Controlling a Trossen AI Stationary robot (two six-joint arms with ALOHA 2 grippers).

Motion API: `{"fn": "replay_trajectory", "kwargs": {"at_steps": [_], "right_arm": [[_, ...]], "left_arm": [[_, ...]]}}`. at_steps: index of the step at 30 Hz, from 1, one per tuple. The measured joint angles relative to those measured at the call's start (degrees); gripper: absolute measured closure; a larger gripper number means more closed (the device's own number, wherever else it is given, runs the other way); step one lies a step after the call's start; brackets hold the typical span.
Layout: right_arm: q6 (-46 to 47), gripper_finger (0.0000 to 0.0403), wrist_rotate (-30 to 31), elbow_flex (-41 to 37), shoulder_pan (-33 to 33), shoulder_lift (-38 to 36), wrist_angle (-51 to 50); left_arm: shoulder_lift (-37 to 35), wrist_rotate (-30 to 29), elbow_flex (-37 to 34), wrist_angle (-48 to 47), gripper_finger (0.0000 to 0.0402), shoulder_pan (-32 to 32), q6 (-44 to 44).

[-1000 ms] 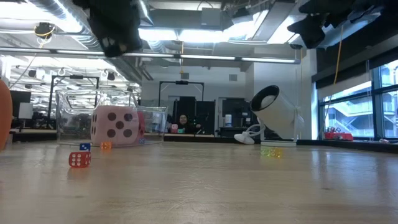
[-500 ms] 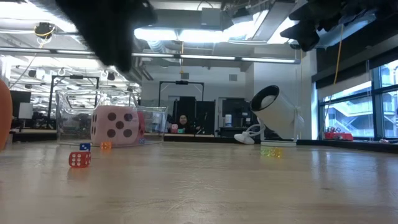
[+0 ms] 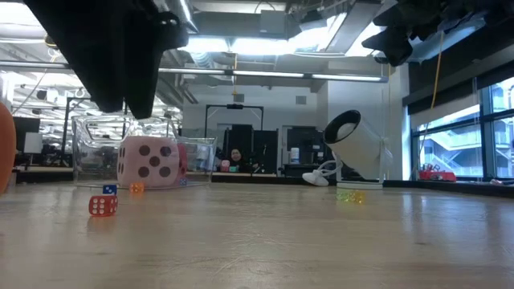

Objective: Pick & Place Dice
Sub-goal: Put the small red die into the transparent bin

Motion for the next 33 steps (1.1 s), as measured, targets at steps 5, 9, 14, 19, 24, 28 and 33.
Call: {"fn": "replay_trajectory", "kwargs": {"at_steps": [5,9,14,19,24,28,33], "right_arm": [[0.02,0.0160,-0.05,0.00,-0.01,0.00,0.00],[0.17,0.0160,-0.20,0.00,0.01,0.00,0.00],[0.17,0.0160,-0.20,0.00,0.00,0.00,-0.02],[0.17,0.0160,-0.20,0.00,-0.01,0.00,-0.02],[0.17,0.0160,-0.19,0.00,-0.01,0.00,-0.02],[0.15,0.0160,-0.19,0.00,0.01,0.00,-0.02],[0.15,0.0160,-0.20,0.00,0.00,0.00,-0.02]], "left_arm": [[0.04,0.45,-2.93,0.12,0.0217,0.11,-0.91],[0.02,1.31,-5.43,2.30,0.0217,0.53,-2.44],[0.02,3.20,-8.00,5.74,0.0217,1.59,-4.02],[0.02,5.75,-10.42,8.58,0.0217,2.34,-4.30],[0.02,5.60,-11.06,9.01,0.0217,2.74,-4.27],[0.02,5.62,-11.06,9.63,0.0217,2.72,-3.79],[0.02,5.60,-11.06,10.21,0.0217,2.72,-3.71]]}}
